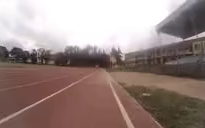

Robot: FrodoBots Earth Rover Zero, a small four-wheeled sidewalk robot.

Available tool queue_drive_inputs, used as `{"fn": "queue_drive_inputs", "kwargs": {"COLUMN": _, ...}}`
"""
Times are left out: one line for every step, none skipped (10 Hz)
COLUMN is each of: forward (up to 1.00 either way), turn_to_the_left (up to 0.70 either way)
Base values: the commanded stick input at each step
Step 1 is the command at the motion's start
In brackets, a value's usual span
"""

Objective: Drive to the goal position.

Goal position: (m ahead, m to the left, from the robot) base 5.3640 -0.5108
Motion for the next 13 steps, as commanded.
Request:
{"fn": "queue_drive_inputs", "kwargs": {"forward": 0.70, "turn_to_the_left": 0.00}}
{"fn": "queue_drive_inputs", "kwargs": {"forward": 0.70, "turn_to_the_left": 0.00}}
{"fn": "queue_drive_inputs", "kwargs": {"forward": 0.70, "turn_to_the_left": 0.00}}
{"fn": "queue_drive_inputs", "kwargs": {"forward": 0.70, "turn_to_the_left": 0.00}}
{"fn": "queue_drive_inputs", "kwargs": {"forward": 0.70, "turn_to_the_left": 0.00}}
{"fn": "queue_drive_inputs", "kwargs": {"forward": 0.70, "turn_to_the_left": -0.19}}
{"fn": "queue_drive_inputs", "kwargs": {"forward": 0.70, "turn_to_the_left": -0.20}}
{"fn": "queue_drive_inputs", "kwargs": {"forward": 0.70, "turn_to_the_left": -0.20}}
{"fn": "queue_drive_inputs", "kwargs": {"forward": 0.70, "turn_to_the_left": -0.20}}
{"fn": "queue_drive_inputs", "kwargs": {"forward": 0.70, "turn_to_the_left": 0.00}}
{"fn": "queue_drive_inputs", "kwargs": {"forward": 0.70, "turn_to_the_left": 0.00}}
{"fn": "queue_drive_inputs", "kwargs": {"forward": 0.70, "turn_to_the_left": 0.00}}
{"fn": "queue_drive_inputs", "kwargs": {"forward": 0.70, "turn_to_the_left": 0.00}}
